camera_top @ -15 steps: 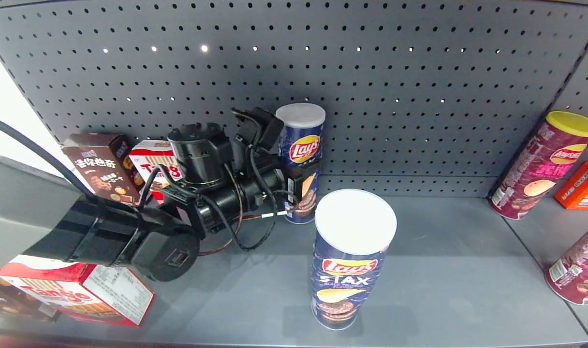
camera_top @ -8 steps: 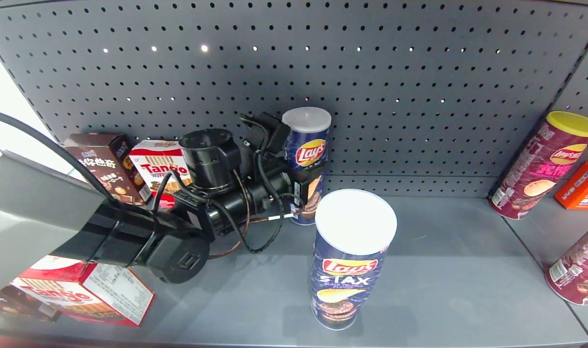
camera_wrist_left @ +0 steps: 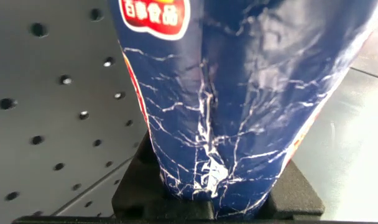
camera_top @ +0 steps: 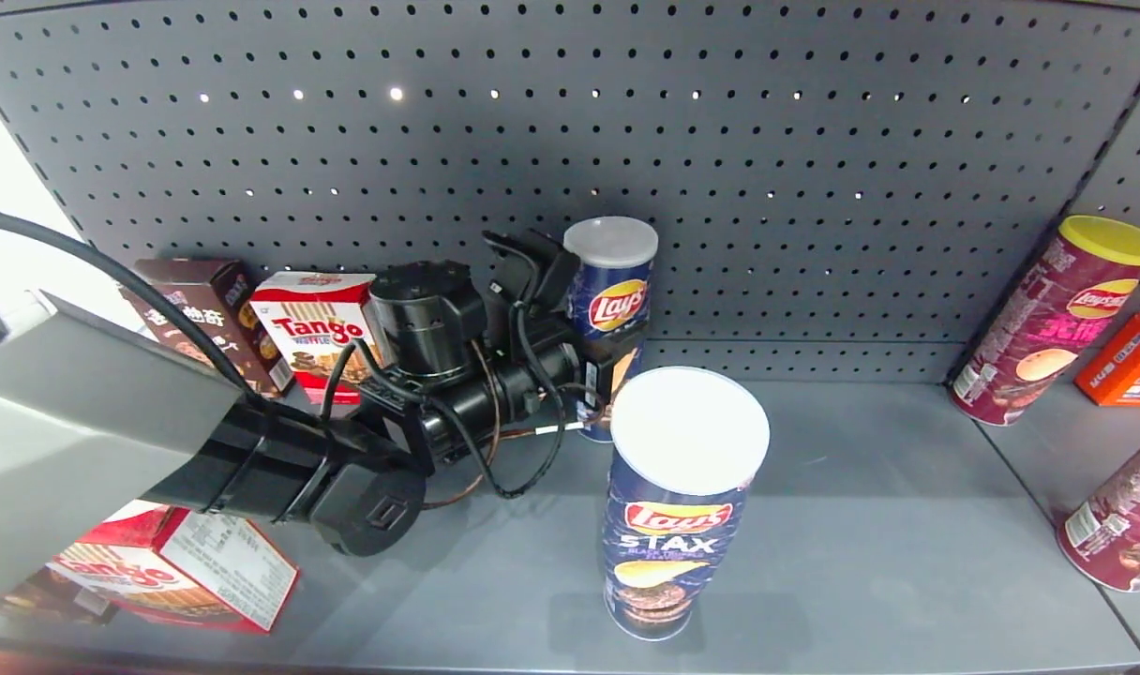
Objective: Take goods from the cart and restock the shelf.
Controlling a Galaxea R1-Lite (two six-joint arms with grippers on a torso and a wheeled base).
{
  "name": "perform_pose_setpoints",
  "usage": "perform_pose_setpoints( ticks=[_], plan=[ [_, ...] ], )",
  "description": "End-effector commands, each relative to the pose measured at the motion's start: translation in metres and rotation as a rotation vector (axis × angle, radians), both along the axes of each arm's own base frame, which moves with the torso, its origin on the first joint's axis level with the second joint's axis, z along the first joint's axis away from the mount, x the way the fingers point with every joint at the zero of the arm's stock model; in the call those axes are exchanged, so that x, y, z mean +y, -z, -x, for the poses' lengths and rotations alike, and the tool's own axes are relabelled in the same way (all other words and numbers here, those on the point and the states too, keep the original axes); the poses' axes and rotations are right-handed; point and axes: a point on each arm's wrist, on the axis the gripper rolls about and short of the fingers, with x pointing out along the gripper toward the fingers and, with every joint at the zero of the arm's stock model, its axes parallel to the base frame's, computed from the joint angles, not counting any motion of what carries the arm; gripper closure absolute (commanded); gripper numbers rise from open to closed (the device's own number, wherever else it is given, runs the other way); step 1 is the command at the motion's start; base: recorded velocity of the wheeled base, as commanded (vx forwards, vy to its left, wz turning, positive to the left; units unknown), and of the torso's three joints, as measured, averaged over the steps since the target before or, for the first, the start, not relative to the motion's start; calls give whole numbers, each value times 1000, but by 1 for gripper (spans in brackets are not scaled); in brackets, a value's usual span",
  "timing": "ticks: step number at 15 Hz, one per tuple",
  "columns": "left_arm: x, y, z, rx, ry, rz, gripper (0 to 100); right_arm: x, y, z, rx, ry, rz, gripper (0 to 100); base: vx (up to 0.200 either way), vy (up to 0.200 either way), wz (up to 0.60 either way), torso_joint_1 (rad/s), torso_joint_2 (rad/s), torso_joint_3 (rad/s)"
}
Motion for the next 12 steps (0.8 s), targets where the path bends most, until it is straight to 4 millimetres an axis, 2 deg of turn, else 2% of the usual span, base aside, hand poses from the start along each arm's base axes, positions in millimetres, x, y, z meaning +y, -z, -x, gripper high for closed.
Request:
perform_pose_setpoints(
  ticks=[1,2,7,12],
  plan=[
    [-2,4,1,4,7,-4,100,0,0,0,1,-1,1,0,0,0,0,0,0,0],
    [-2,4,2,2,7,-4,0,0,0,0,1,-1,1,0,0,0,0,0,0,0],
    [2,1,5,-26,4,17,0,0,0,0,1,-1,1,0,0,0,0,0,0,0],
    [21,-14,36,-56,4,37,0,0,0,0,1,-1,1,0,0,0,0,0,0,0]
  ],
)
